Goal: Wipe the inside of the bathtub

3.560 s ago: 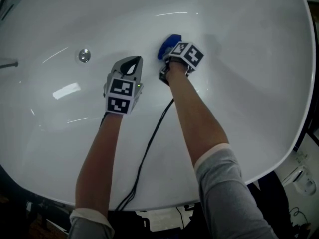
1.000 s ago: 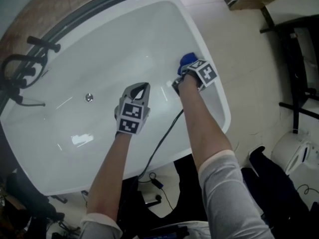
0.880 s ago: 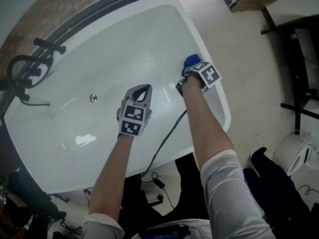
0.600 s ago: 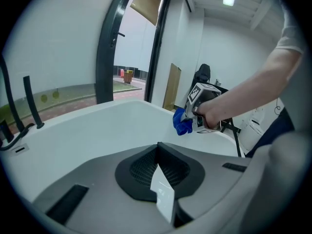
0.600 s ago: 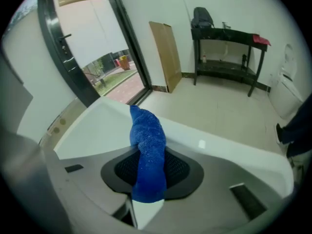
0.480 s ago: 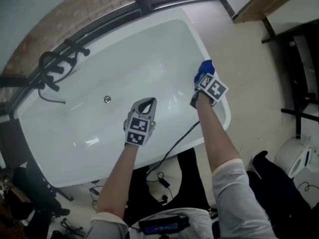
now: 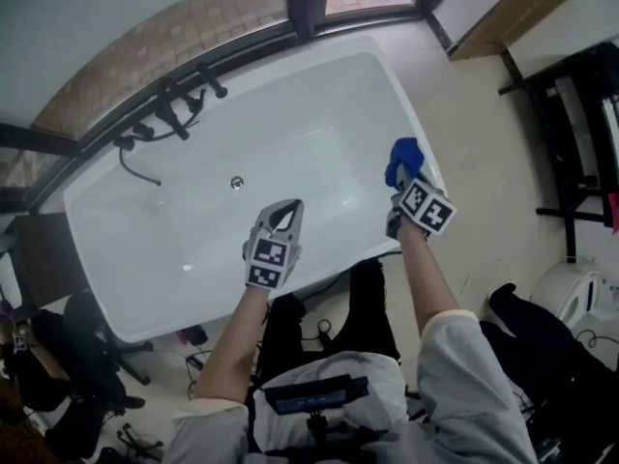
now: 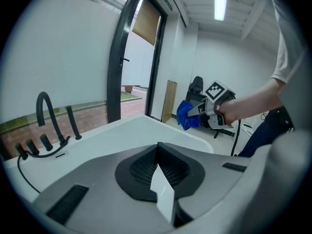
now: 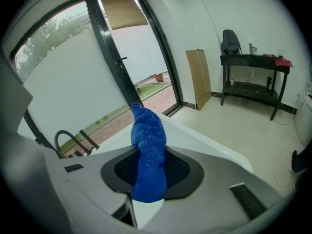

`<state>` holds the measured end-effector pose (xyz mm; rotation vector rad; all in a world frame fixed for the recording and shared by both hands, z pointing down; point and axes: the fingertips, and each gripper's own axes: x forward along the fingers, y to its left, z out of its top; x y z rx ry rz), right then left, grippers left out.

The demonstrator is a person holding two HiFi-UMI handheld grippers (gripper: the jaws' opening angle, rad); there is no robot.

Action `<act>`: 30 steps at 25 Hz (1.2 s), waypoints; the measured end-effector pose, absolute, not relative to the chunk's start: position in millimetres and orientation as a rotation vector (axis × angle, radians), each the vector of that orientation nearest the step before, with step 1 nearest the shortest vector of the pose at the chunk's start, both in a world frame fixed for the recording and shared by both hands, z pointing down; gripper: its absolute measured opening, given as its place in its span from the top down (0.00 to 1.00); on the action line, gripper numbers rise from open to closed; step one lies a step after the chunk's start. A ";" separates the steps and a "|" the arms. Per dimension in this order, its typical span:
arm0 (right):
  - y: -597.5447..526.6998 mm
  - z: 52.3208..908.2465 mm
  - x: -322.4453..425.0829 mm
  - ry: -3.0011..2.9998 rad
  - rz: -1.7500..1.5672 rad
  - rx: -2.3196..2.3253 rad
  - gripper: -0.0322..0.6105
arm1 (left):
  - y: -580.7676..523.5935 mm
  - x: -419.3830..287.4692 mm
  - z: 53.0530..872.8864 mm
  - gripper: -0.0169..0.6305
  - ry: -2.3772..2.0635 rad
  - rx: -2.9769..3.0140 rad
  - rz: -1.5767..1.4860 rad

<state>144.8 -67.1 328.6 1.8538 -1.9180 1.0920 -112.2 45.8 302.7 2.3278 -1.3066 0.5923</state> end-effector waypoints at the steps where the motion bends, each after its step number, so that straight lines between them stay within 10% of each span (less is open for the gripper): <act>1: -50.4 316.9 137.2 -1.935 1.081 1.848 0.77 | 56.3 -118.5 291.5 0.97 -1.308 2.340 0.584; 14: 119.0 183.9 80.7 -2.166 0.695 1.559 0.77 | 162.1 -168.1 175.3 0.97 -1.339 2.394 0.512; 30: 212.5 154.2 191.9 -2.293 0.562 1.412 0.77 | 252.3 -84.9 145.4 0.97 -1.552 2.286 0.513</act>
